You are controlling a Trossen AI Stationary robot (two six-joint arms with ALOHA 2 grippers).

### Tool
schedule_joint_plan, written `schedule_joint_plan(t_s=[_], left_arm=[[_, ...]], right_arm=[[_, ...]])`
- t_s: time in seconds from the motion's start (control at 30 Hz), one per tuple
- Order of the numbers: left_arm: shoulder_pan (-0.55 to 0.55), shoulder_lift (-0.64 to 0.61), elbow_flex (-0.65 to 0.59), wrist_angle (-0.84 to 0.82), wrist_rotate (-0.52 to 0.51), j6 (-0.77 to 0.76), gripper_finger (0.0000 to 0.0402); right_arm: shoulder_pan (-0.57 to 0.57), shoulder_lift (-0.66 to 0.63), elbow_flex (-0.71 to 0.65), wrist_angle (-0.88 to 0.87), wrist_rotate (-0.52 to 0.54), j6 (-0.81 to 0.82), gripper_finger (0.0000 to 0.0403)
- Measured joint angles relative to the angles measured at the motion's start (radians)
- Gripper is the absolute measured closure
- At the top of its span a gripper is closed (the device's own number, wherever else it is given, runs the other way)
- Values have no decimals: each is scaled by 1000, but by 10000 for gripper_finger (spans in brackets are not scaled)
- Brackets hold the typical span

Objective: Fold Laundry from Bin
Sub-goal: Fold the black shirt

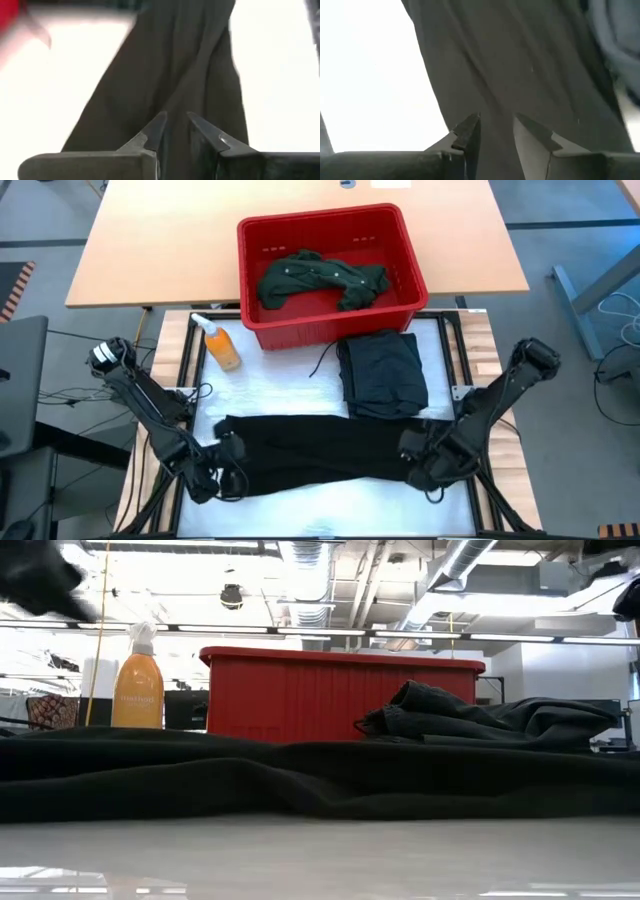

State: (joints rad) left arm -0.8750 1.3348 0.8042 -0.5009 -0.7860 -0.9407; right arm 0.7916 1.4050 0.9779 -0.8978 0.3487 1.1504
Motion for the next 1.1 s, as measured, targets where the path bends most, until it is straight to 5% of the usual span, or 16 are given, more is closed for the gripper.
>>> schedule_joint_plan(t_s=[0.2, 0.43, 0.67, 0.87, 1.1], left_arm=[[113, 135, -55, 502, 86, 376, 359], [254, 359, -22, 768, 287, 502, 376], [336, 464, 14, 683, 462, 416, 390], [344, 444, 18, 493, 502, 298, 400], [328, 364, 19, 225, 520, 235, 401]], right_arm=[[60, 136, -1, 45, 126, 57, 271], [54, 302, -1, 43, 108, 140, 279], [49, 387, 1, 135, 54, 165, 284], [50, 385, 10, 308, 10, 118, 285], [52, 359, 75, 270, -94, -26, 285]])
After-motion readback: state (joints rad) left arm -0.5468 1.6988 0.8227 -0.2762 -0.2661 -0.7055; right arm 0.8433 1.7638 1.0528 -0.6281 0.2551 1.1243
